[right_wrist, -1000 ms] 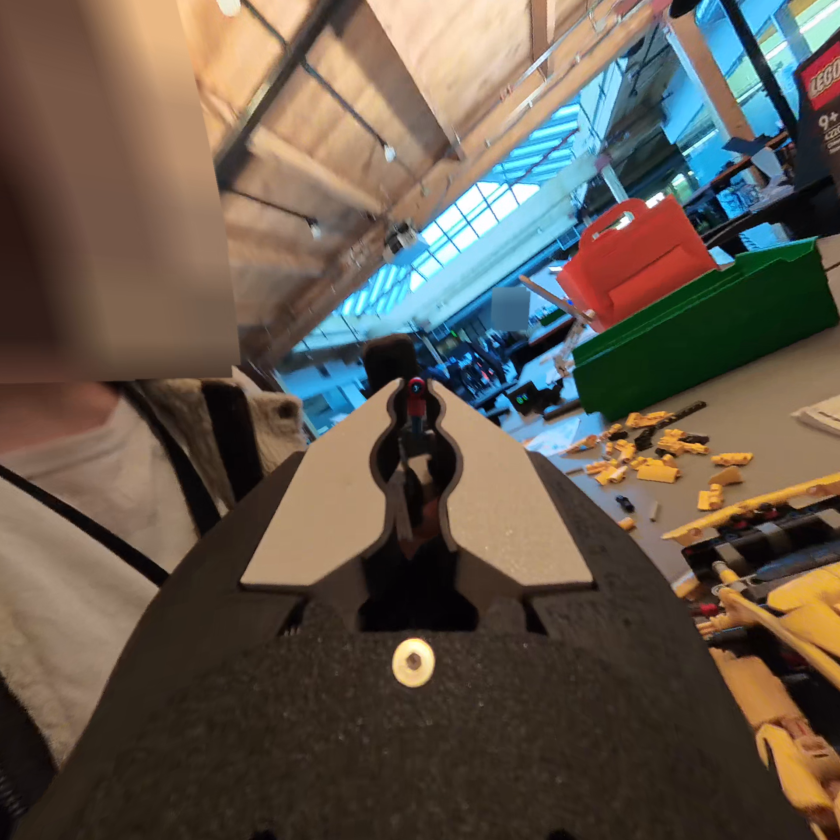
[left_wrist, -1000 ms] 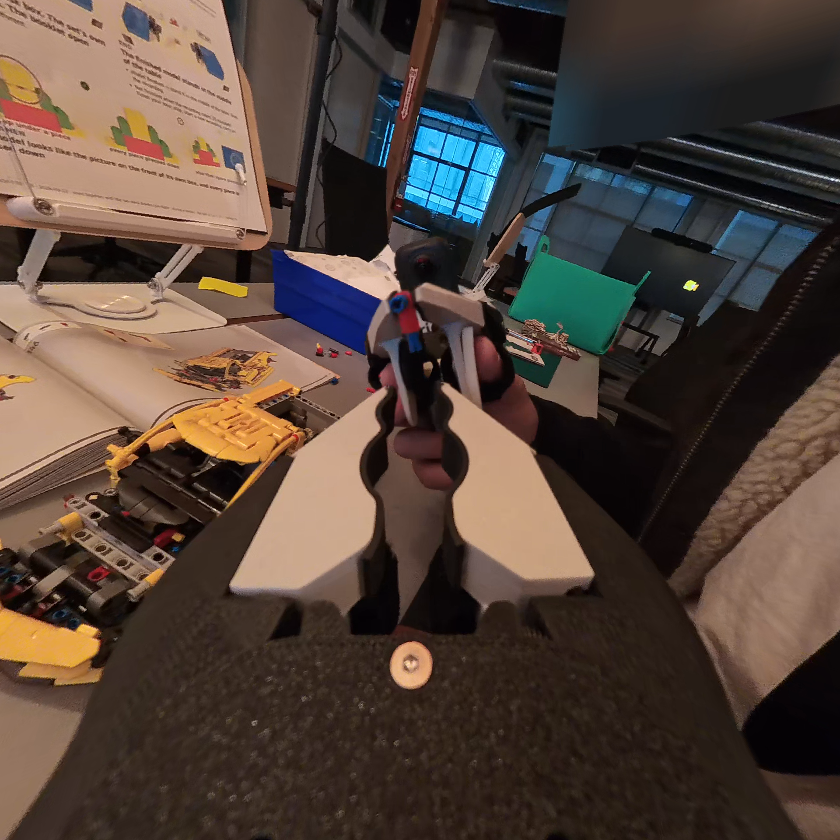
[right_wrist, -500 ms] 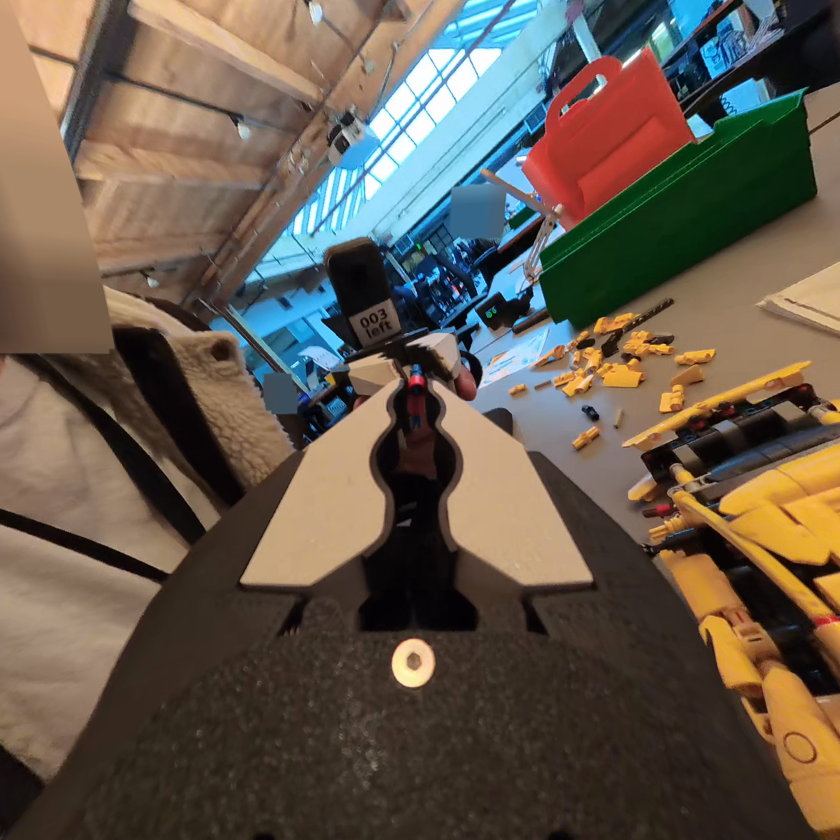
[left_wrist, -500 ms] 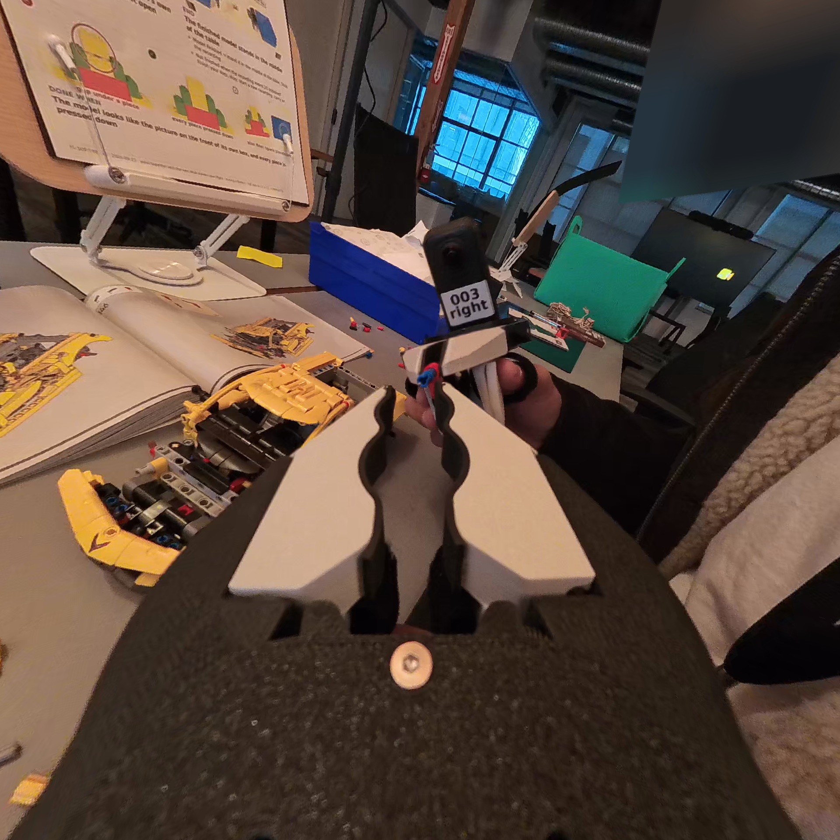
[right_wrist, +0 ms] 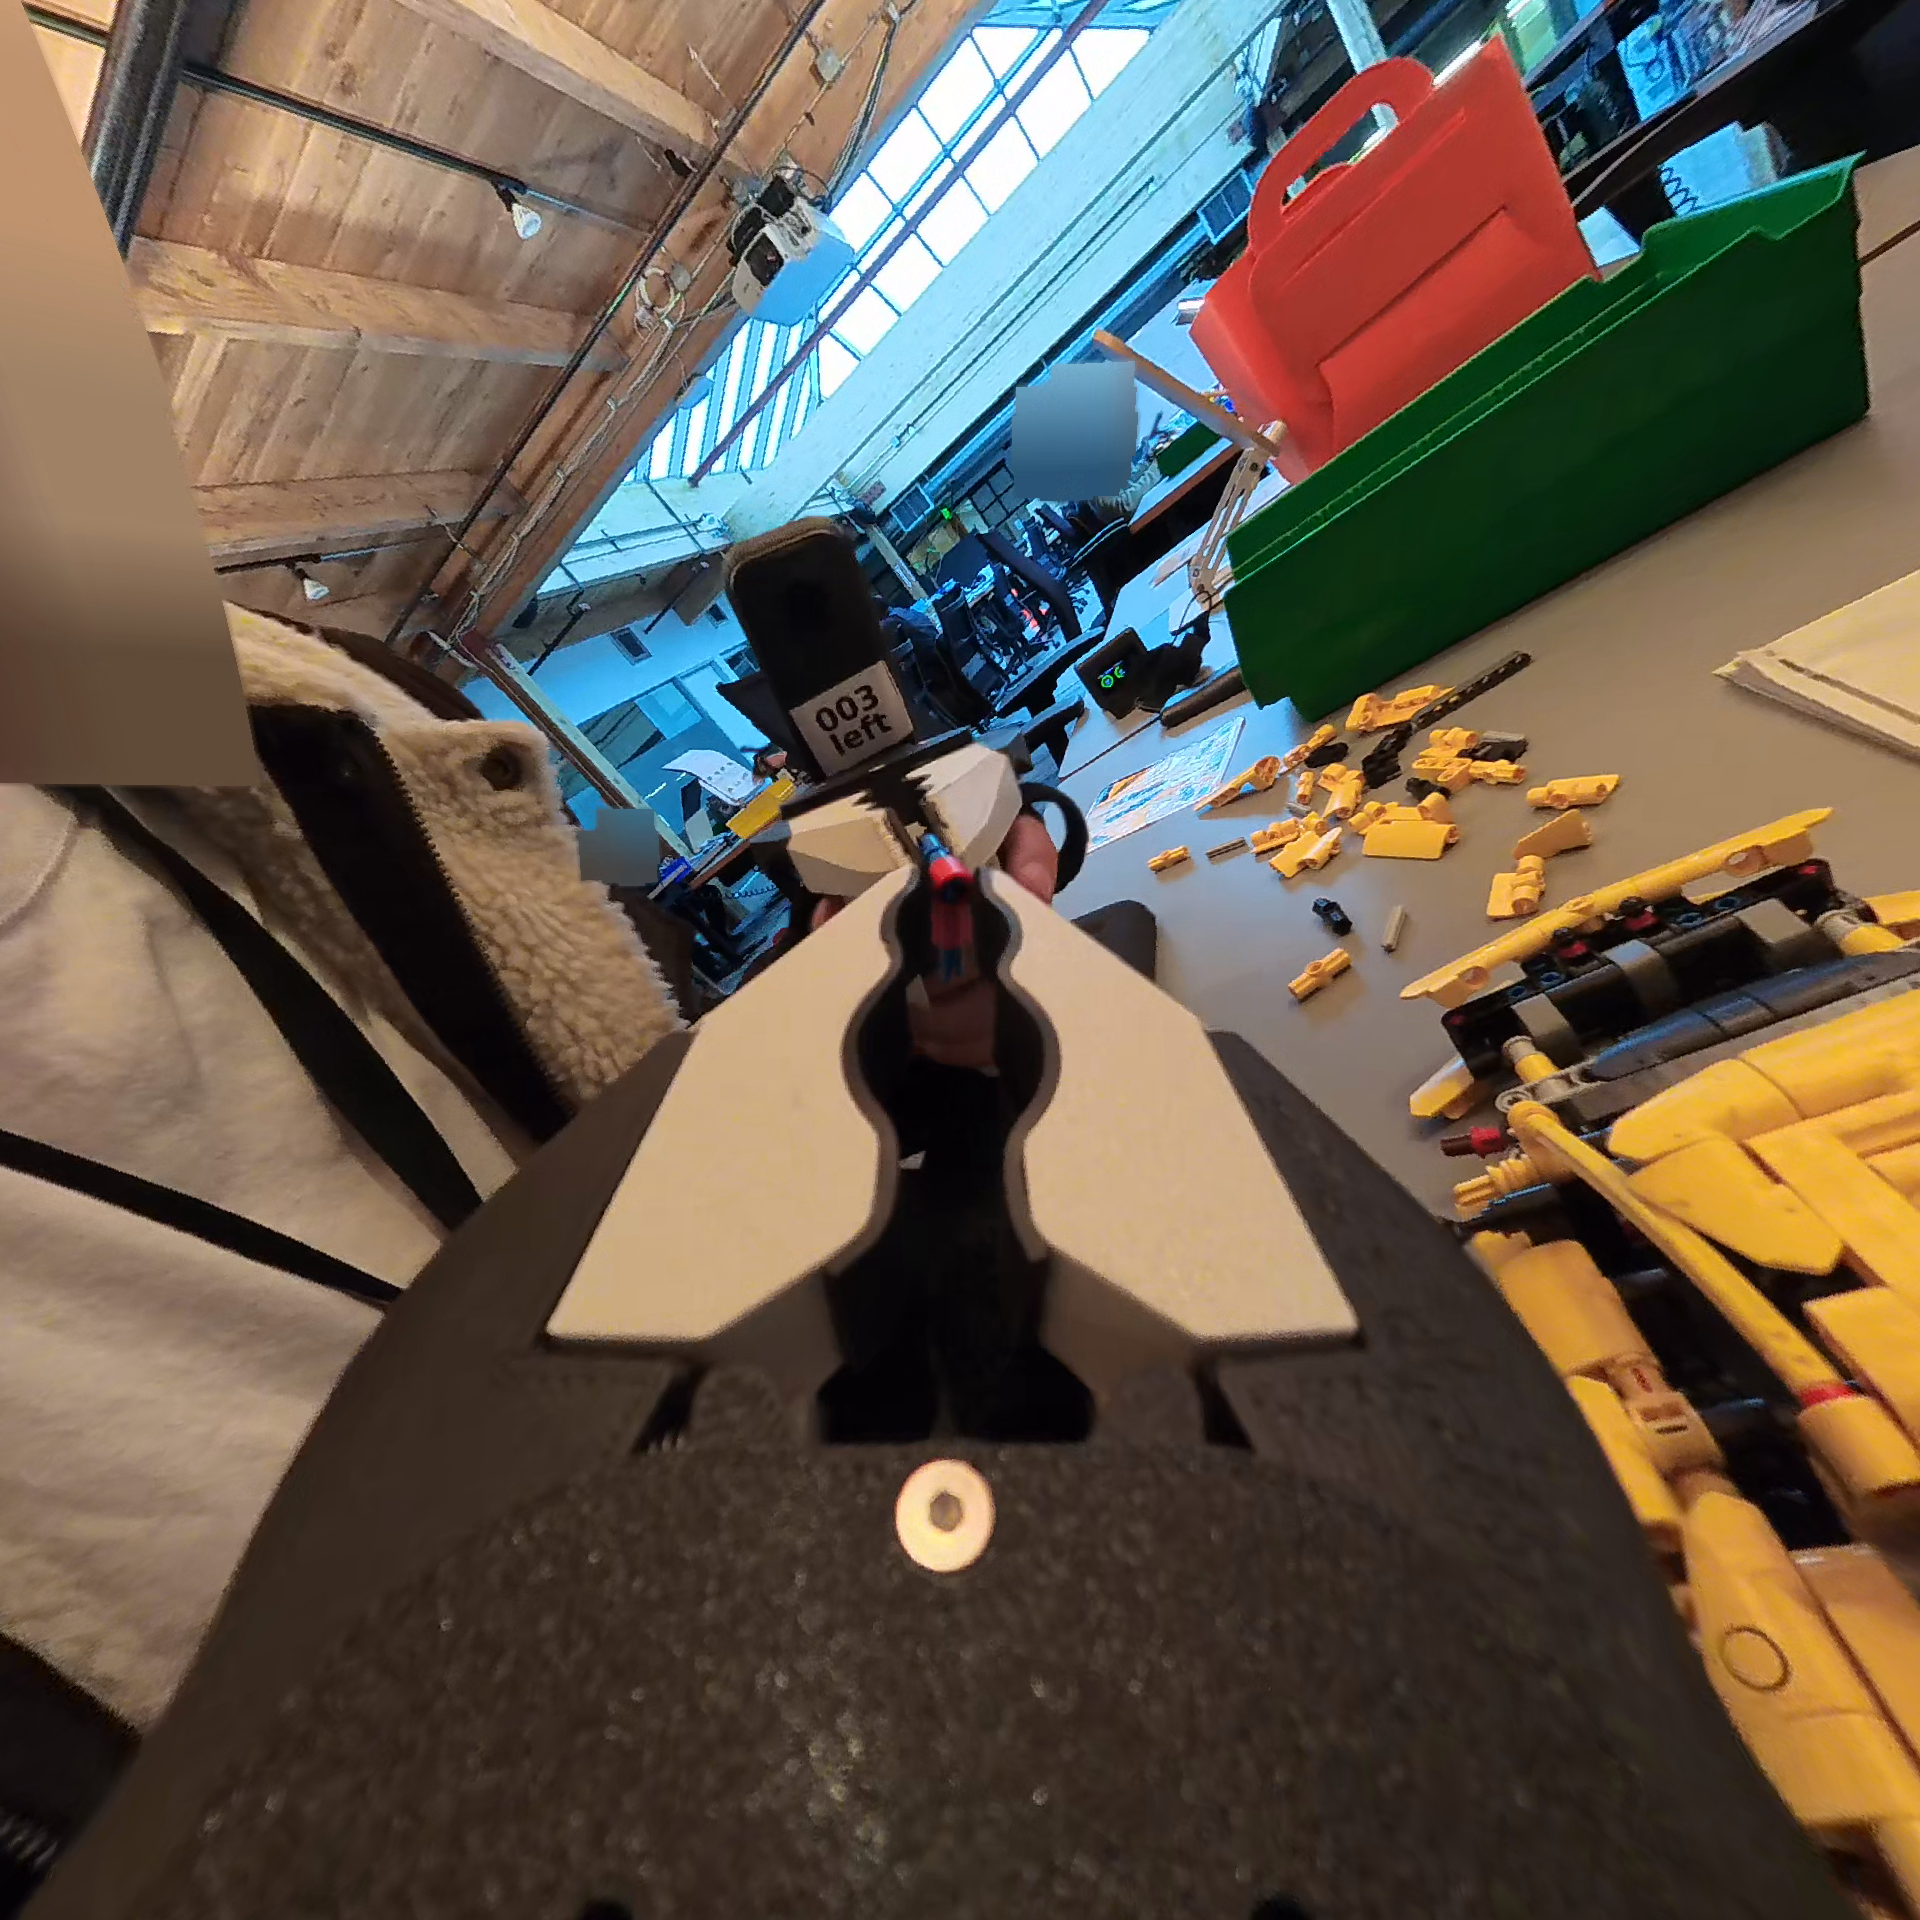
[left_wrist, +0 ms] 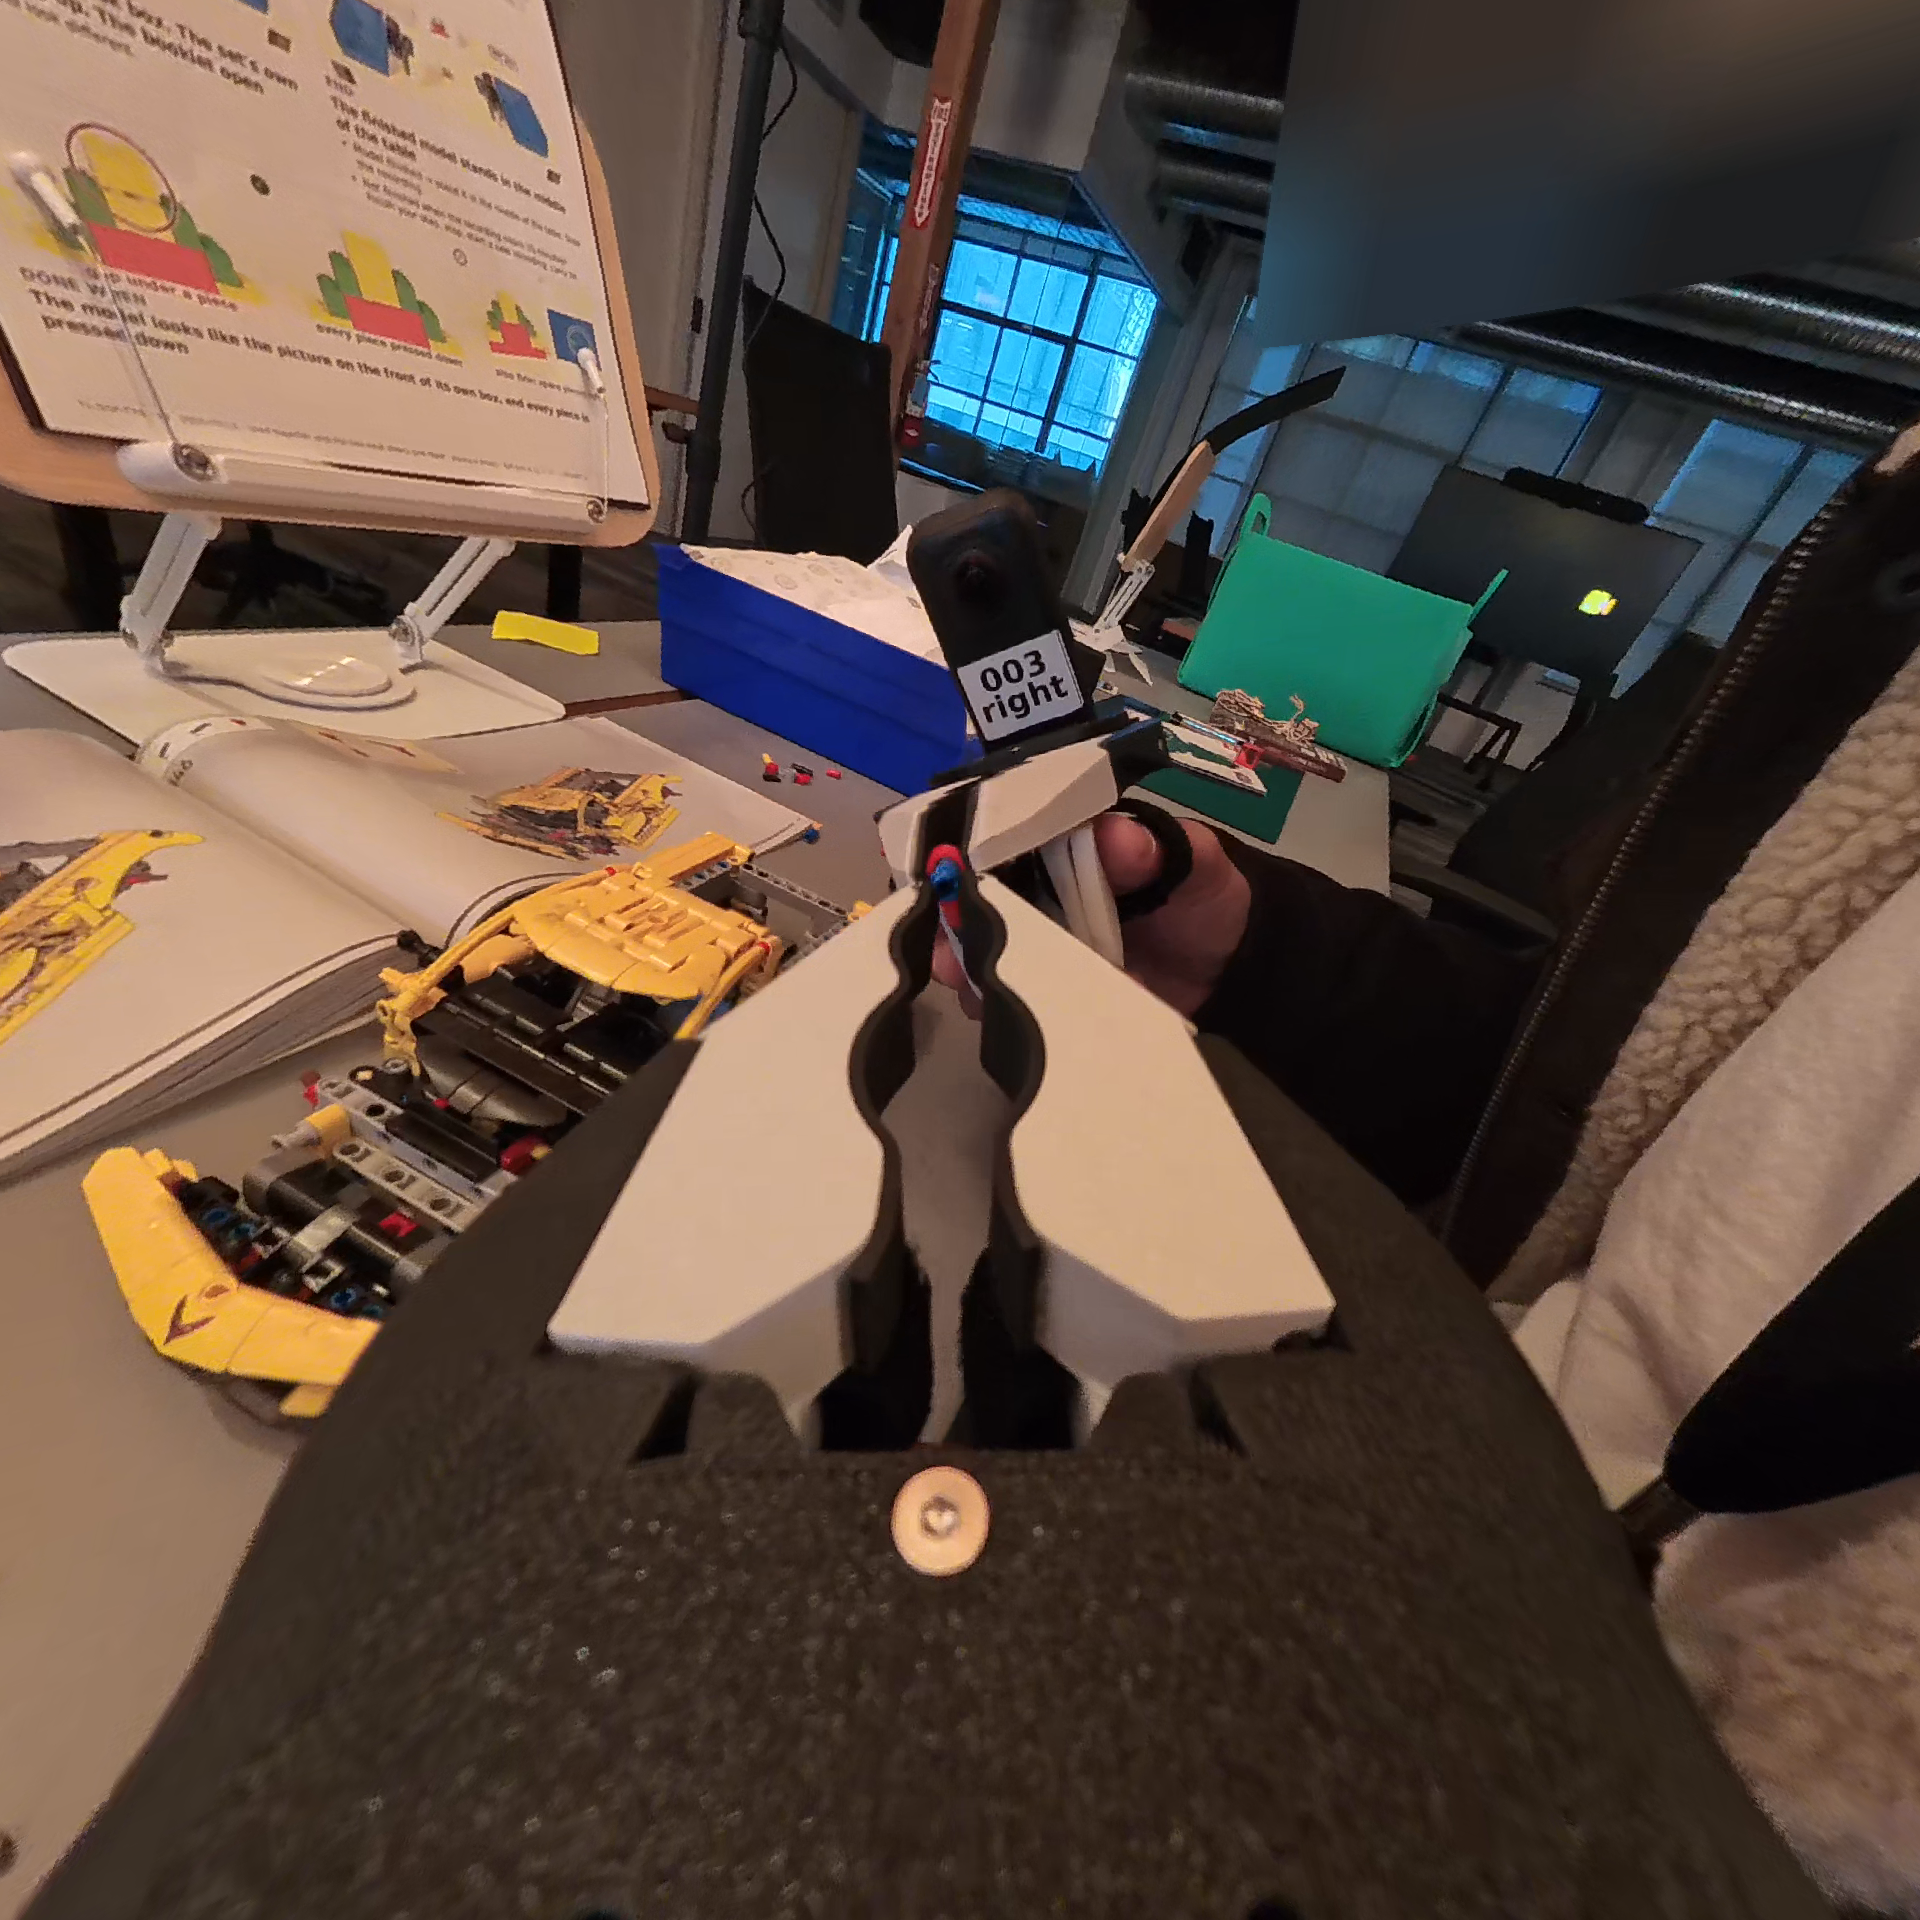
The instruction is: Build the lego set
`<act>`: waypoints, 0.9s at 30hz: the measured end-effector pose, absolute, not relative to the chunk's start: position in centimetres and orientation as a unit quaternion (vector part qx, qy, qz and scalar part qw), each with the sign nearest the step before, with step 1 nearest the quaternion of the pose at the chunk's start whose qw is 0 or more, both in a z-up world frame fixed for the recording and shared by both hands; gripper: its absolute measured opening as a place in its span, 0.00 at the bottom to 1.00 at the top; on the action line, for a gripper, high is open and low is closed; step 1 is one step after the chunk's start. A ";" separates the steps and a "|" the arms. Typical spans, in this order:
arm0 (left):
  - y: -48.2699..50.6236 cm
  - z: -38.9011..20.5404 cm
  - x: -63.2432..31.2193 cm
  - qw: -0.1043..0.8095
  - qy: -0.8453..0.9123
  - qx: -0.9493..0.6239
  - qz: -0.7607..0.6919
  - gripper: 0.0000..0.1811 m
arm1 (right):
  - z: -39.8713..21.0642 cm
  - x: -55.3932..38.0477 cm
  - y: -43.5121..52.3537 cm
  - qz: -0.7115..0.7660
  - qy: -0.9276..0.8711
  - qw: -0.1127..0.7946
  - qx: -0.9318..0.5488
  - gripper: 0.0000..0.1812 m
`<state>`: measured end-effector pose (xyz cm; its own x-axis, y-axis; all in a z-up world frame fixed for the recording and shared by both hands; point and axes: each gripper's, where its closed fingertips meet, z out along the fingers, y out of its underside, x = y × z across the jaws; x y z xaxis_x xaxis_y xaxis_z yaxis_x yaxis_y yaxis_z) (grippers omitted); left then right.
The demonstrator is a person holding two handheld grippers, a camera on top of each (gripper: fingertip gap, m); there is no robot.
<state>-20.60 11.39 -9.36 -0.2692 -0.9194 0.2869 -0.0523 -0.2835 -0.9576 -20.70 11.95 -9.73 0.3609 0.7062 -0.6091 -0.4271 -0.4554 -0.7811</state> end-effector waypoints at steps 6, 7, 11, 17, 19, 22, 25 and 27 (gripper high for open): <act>11.9 -9.2 -18.9 0.351 0.498 -0.491 -0.623 0.02 | -9.6 -18.9 12.7 0.579 -0.050 0.518 -0.628 0.04; 11.9 -9.2 -18.7 0.345 0.500 -0.491 -0.625 0.02 | -9.5 -18.7 12.7 0.586 -0.042 0.517 -0.622 0.04; 12.1 -9.2 -18.2 0.349 0.512 -0.487 -0.615 0.02 | -9.5 -18.1 12.8 0.579 -0.039 0.523 -0.624 0.04; 12.6 -9.4 -17.5 0.371 0.522 -0.492 -0.589 0.01 | -9.9 -17.3 13.3 0.566 -0.020 0.529 -0.632 0.04; 13.0 -9.2 -17.3 0.370 0.508 -0.498 -0.597 0.02 | -9.9 -16.8 13.4 0.561 -0.012 0.536 -0.631 0.04; 14.4 -9.5 -17.2 0.395 0.493 -0.518 -0.576 0.02 | -9.9 -15.8 13.6 0.547 0.006 0.550 -0.631 0.05; 15.8 -10.8 -16.9 0.444 0.514 -0.534 -0.504 0.02 | -10.8 -15.0 14.4 0.481 0.012 0.569 -0.667 0.12; 16.5 -11.9 -16.8 0.492 0.555 -0.521 -0.423 0.01 | -11.5 -14.9 14.8 0.424 -0.001 0.579 -0.696 0.16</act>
<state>-16.77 16.47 -11.88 0.0264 -0.9940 -0.1060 -0.1628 0.1003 -0.9815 -14.94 14.81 -11.50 0.6399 0.4924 -0.5899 -0.4901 -0.3298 -0.8069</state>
